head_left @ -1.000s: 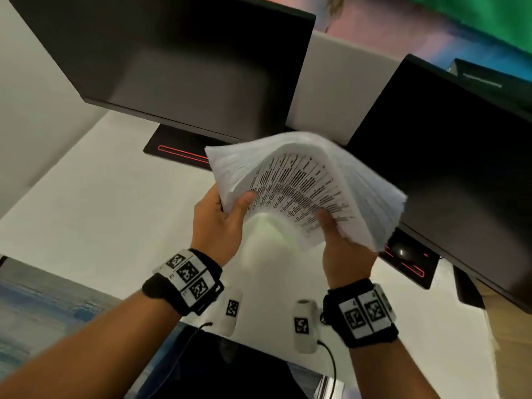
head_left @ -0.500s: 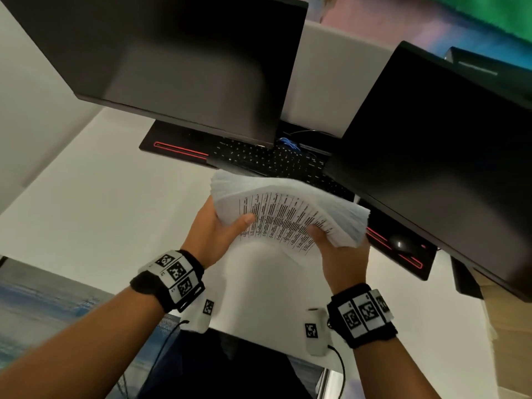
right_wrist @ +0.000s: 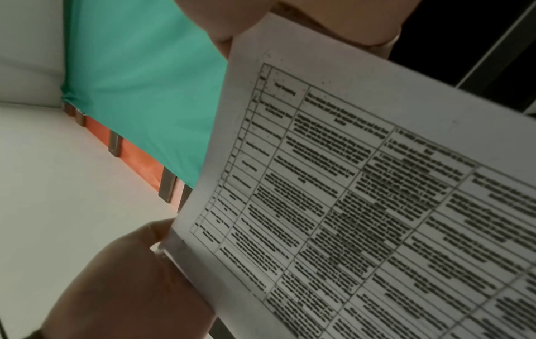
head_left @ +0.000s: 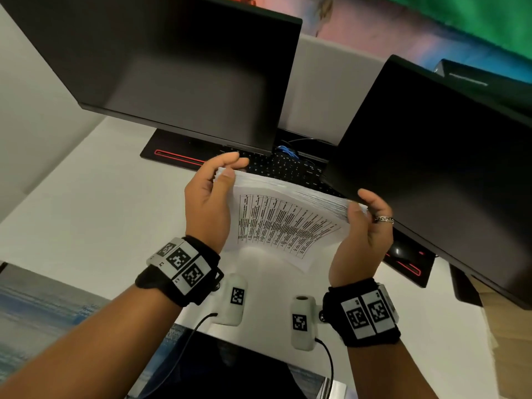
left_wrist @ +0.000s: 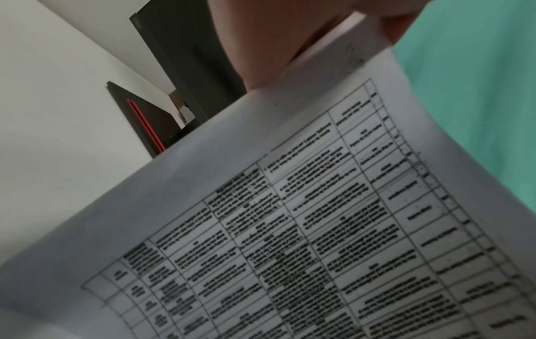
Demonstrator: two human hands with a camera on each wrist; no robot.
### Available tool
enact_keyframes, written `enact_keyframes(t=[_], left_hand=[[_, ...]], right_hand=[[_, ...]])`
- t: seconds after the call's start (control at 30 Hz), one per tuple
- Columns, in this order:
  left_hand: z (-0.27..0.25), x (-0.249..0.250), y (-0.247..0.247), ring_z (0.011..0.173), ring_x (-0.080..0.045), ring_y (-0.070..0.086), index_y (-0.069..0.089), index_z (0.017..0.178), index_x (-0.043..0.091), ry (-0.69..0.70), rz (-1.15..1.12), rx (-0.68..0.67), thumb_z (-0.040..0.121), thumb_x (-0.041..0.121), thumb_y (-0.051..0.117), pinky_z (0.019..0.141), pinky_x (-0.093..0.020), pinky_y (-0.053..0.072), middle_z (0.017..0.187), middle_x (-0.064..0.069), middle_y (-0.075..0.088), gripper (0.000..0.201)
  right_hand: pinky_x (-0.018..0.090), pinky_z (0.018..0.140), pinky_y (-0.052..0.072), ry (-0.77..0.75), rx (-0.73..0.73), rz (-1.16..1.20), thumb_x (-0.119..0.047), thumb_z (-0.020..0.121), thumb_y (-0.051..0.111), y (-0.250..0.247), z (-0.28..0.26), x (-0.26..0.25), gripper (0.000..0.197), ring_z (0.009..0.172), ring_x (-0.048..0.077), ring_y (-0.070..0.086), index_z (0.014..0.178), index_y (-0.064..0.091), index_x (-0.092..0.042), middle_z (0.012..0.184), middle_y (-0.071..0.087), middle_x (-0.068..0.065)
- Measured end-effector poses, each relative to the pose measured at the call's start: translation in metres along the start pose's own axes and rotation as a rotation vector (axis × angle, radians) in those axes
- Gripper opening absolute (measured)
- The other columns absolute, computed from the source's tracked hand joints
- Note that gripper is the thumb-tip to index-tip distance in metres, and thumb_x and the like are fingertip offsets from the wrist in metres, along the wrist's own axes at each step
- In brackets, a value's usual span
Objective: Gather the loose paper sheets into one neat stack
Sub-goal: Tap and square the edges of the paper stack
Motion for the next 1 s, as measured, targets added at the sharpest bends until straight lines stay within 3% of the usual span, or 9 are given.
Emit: enact_keyframes(t=[0.23, 0.33, 0.43, 0.5, 0.63, 0.77, 0.87, 0.93, 1.0], left_hand=[[0.006, -0.001, 0.003, 0.114, -0.024, 0.068, 0.066, 0.122, 0.007, -0.104, -0.087, -0.008, 0.092, 0.012, 0.039, 0.103, -0.048, 0.051, 0.120, -0.011, 0.072, 0.041], [0.008, 0.002, 0.002, 0.114, -0.023, 0.068, 0.058, 0.131, 0.014, -0.090, -0.107, -0.054, 0.095, 0.025, 0.046, 0.102, -0.048, 0.052, 0.124, -0.008, 0.071, 0.040], [0.009, -0.006, 0.000, 0.099, -0.012, 0.071, 0.041, 0.139, 0.022, -0.031, -0.013, -0.229, 0.079, 0.044, 0.075, 0.084, -0.030, 0.058, 0.117, -0.006, 0.068, 0.072], [0.007, -0.019, 0.002, 0.091, -0.006, 0.070, 0.043, 0.132, 0.025, -0.080, 0.121, -0.344, 0.064, 0.022, 0.091, 0.072, -0.021, 0.058, 0.112, -0.002, 0.062, 0.084], [0.013, -0.033, 0.002, 0.073, 0.004, 0.069, 0.065, 0.087, 0.023, -0.088, 0.311, -0.359, 0.068, 0.004, 0.087, 0.063, -0.012, 0.051, 0.079, 0.009, 0.073, 0.035], [0.020, -0.033, 0.000, 0.090, -0.011, 0.075, 0.072, 0.101, 0.016, -0.109, 0.211, -0.362, 0.074, 0.023, 0.082, 0.078, -0.025, 0.060, 0.095, 0.004, 0.079, 0.029], [0.025, -0.023, 0.000, 0.097, -0.018, 0.075, 0.070, 0.112, 0.004, -0.105, 0.168, -0.358, 0.074, 0.023, 0.080, 0.081, -0.029, 0.060, 0.103, -0.005, 0.078, 0.044], [0.028, -0.028, -0.004, 0.098, -0.021, 0.075, 0.068, 0.115, 0.003, -0.144, 0.127, -0.358, 0.075, 0.021, 0.080, 0.081, -0.033, 0.061, 0.106, -0.008, 0.077, 0.046], [0.025, -0.040, -0.009, 0.100, -0.022, 0.075, 0.067, 0.117, 0.005, -0.216, 0.118, -0.371, 0.074, 0.022, 0.081, 0.085, -0.041, 0.060, 0.108, -0.008, 0.077, 0.049]], right_hand=[[0.023, 0.059, 0.053, 0.006, 0.083, 0.007, -0.002, 0.094, 0.053, 0.000, 0.005, -0.002, 0.025, 0.070, 0.005, 0.067, 0.092, 0.071, -0.019, 0.075, 0.068, -0.010], [0.029, 0.065, 0.057, -0.026, 0.008, 0.028, -0.013, 0.096, 0.053, 0.005, 0.005, -0.004, 0.016, 0.076, 0.014, 0.070, 0.104, 0.067, -0.016, 0.083, 0.072, -0.002], [0.027, 0.074, 0.059, -0.045, -0.153, 0.094, -0.031, 0.080, 0.066, 0.004, 0.006, 0.002, 0.052, 0.093, 0.014, 0.069, 0.126, 0.048, -0.014, 0.109, 0.067, 0.004], [0.028, 0.080, 0.059, 0.004, -0.261, 0.077, -0.030, 0.069, 0.082, 0.005, 0.007, 0.012, 0.079, 0.107, 0.018, 0.067, 0.134, 0.041, -0.013, 0.120, 0.062, 0.006], [0.038, 0.093, 0.056, 0.047, -0.264, 0.027, -0.011, 0.063, 0.089, 0.000, 0.020, 0.026, 0.091, 0.120, 0.024, 0.060, 0.139, 0.039, -0.021, 0.126, 0.061, 0.005], [0.042, 0.091, 0.056, 0.169, -0.299, -0.035, -0.004, 0.052, 0.088, -0.008, 0.030, 0.045, 0.111, 0.120, 0.023, 0.062, 0.147, 0.033, -0.018, 0.123, 0.066, -0.003], [0.033, 0.073, 0.062, 0.236, -0.333, -0.176, -0.004, 0.061, 0.087, -0.002, 0.025, 0.052, 0.072, 0.104, 0.024, 0.072, 0.127, 0.055, -0.005, 0.108, 0.074, 0.005], [0.028, 0.069, 0.062, 0.228, -0.335, -0.189, 0.003, 0.071, 0.081, 0.005, 0.026, 0.050, 0.038, 0.092, 0.017, 0.075, 0.102, 0.067, -0.011, 0.092, 0.078, -0.004], [0.029, 0.073, 0.062, 0.214, -0.378, -0.179, 0.005, 0.074, 0.079, 0.012, 0.025, 0.045, 0.032, 0.091, 0.015, 0.076, 0.092, 0.069, -0.020, 0.091, 0.079, -0.005]])
Point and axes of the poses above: each hand's wrist, its own z-axis towards the middle knuckle, its own y-axis out of the palm, x = y × z, the point moved 6 cm from there along z, towards the middle knuckle
